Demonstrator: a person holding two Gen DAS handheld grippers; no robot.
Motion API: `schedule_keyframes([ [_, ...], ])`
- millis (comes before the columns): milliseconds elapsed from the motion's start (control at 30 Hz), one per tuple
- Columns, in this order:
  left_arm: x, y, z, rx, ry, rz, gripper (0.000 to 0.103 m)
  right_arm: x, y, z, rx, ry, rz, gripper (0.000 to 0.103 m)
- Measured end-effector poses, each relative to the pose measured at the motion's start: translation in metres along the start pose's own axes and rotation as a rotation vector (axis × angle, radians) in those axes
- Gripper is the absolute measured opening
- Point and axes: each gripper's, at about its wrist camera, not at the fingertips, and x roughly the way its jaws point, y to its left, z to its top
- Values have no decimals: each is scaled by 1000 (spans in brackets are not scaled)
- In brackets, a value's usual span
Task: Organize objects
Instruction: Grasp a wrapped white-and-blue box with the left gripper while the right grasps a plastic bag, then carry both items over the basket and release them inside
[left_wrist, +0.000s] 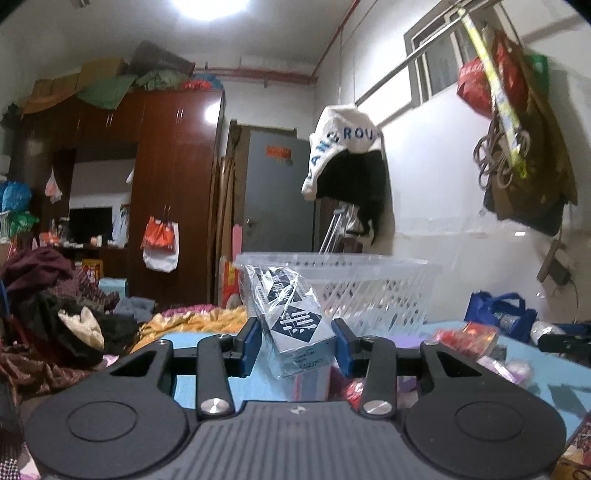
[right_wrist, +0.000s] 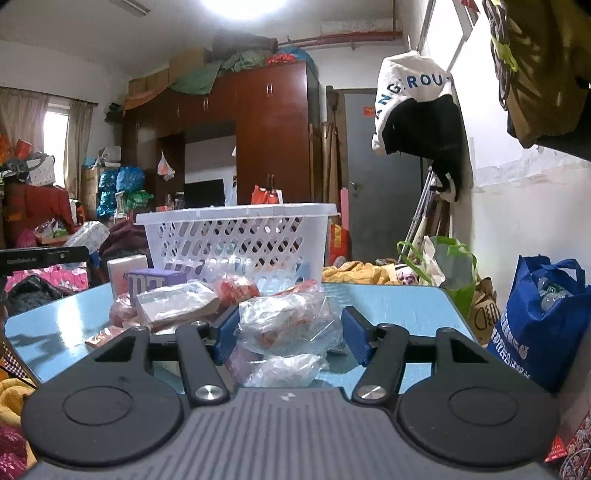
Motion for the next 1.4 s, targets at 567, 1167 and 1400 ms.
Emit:
schedule_keyframes([
  [567,103,-12,115,-15,82,-104,46,99,24,146,-27,-62,64,62],
  [1167,115,2,94,-59,149,-98,83,128,23,148,-24,21,73,103],
  [1400,55,7,23,-59,177,-64,87,39,3,49,-5,26,-1,103],
])
